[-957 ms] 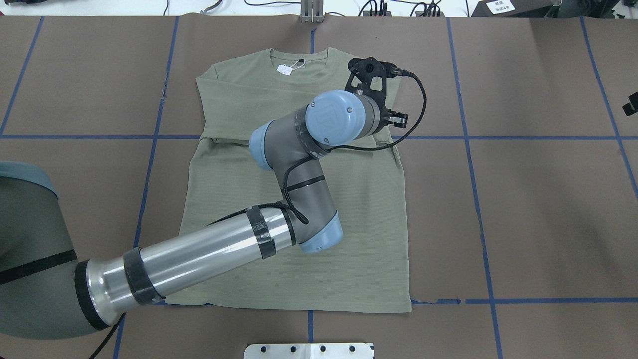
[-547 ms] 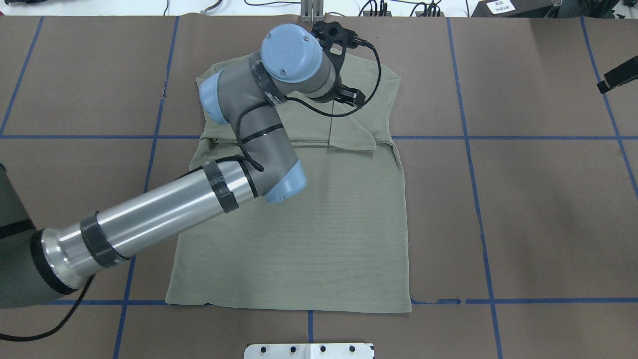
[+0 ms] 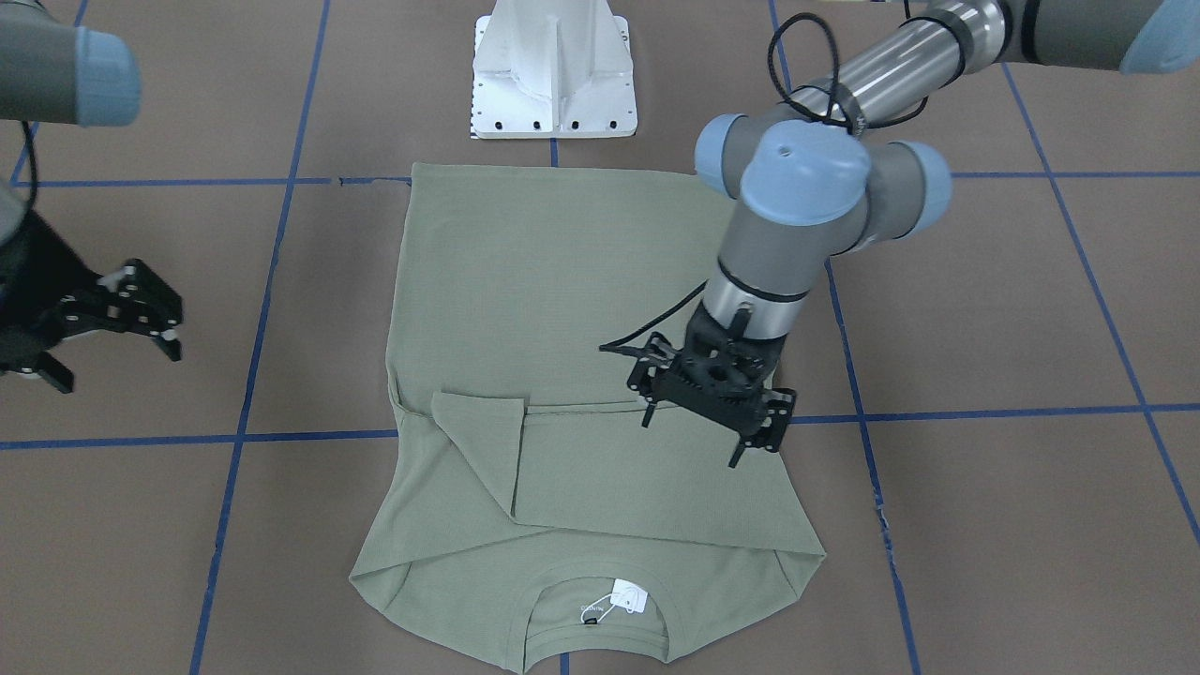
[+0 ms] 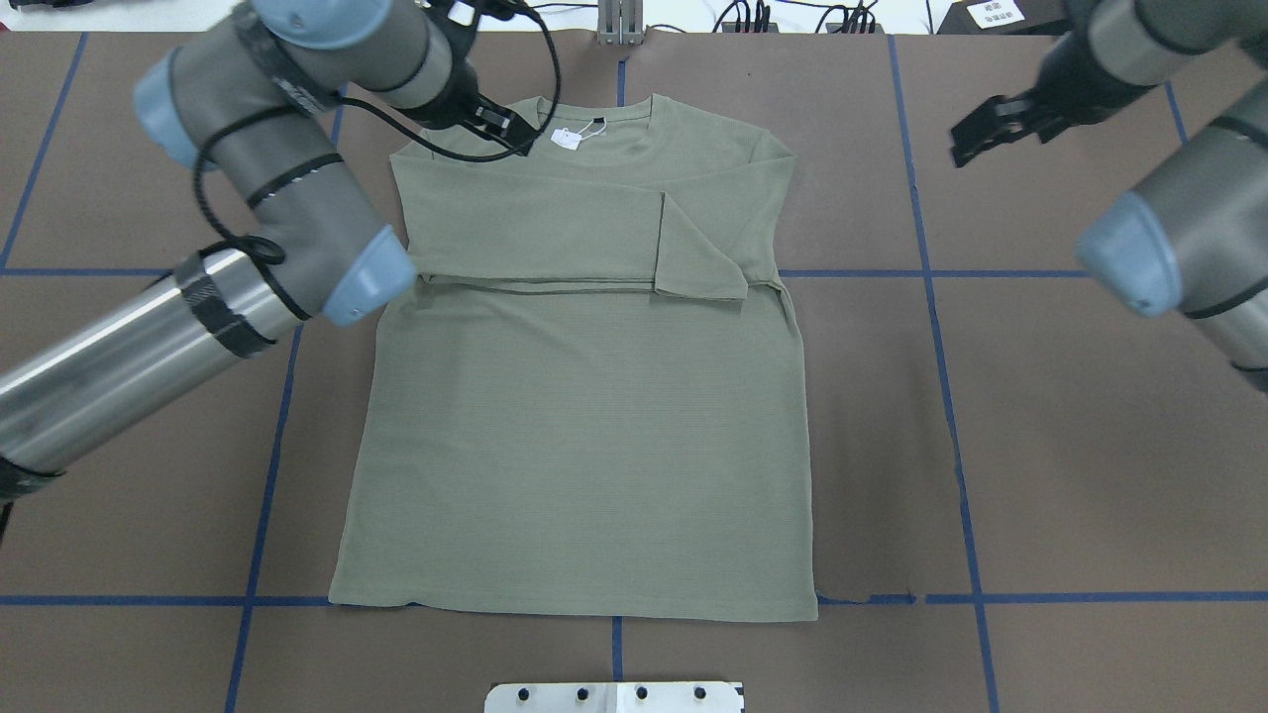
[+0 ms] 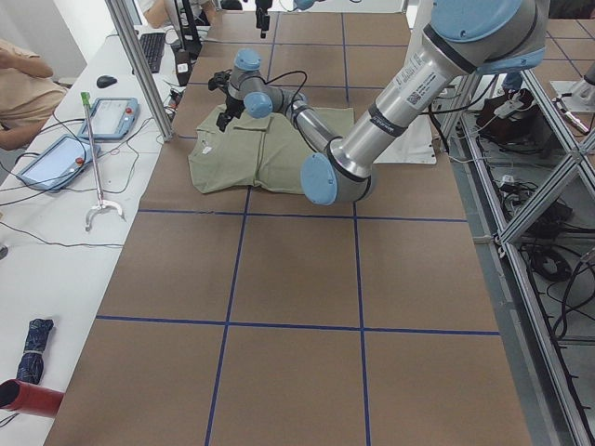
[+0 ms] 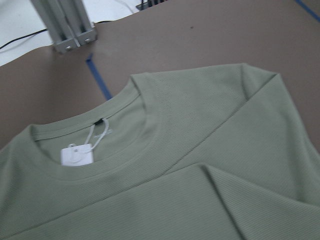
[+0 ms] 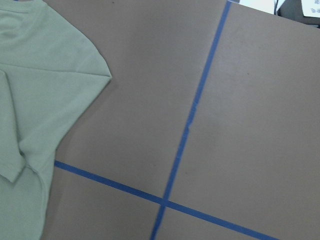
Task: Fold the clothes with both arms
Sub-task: 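Release the sleeve and withdraw the left gripper while the right gripper reaches toward the shirt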
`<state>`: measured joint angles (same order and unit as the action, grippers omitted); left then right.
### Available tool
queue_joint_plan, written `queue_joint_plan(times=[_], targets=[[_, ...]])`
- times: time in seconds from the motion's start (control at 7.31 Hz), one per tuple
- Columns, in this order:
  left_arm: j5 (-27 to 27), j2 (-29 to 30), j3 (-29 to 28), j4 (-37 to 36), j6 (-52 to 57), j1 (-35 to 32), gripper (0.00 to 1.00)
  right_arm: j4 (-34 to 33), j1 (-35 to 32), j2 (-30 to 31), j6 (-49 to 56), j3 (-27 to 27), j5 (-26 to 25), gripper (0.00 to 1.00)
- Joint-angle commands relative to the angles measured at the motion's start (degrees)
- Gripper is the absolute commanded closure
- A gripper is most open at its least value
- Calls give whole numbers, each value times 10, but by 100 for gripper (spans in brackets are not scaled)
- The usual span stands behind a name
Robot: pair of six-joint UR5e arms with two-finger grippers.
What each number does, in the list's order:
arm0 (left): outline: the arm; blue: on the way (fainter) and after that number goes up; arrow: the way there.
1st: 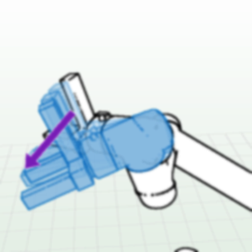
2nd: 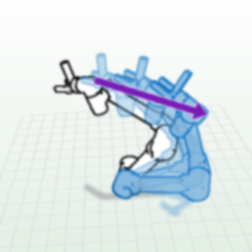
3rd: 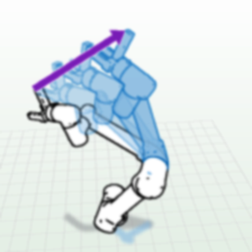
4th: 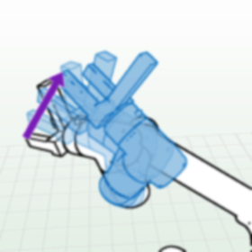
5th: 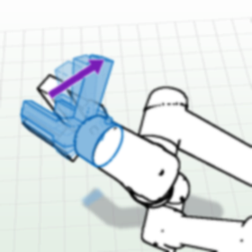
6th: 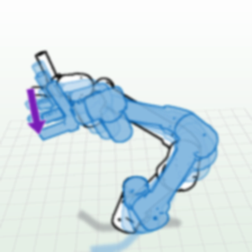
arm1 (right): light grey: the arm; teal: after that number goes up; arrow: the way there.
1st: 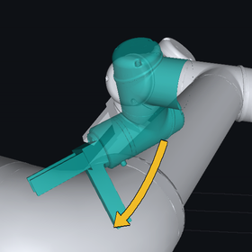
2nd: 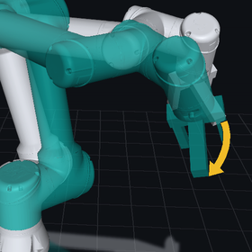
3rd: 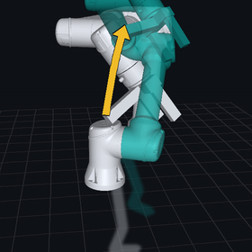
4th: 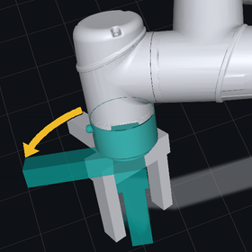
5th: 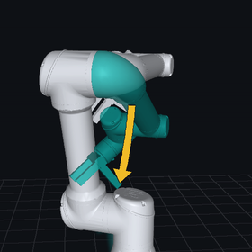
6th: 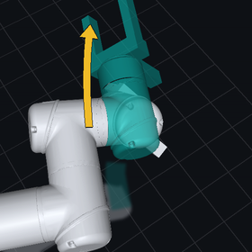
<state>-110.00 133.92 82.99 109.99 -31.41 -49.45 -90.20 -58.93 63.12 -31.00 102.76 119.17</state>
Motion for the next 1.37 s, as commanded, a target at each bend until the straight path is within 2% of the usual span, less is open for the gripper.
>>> queue_joint_plan(times=[0.0,0.14,0.41,0.68,0.96,1.23], targets=[[-55,-75,53,-2,87,-62,0,-1,97,-126,-99,-101,-99,10],[-97,-91,54,-3,124,-87,0,0,129,-159,-114,-140,-134,4],[-101,-125,59,39,134,-95,0,-2,194,-245,-169,-235,-214,2],[-105,-125,59,40,130,-95,0,-1,246,-258,-193,-269,-281,4],[-105,-129,59,40,127,-95,0,0,271,-286,-211,-327,-314,8],[-105,-130,59,40,126,-95,0,34,284,-304,-213,-375,-331,12]])
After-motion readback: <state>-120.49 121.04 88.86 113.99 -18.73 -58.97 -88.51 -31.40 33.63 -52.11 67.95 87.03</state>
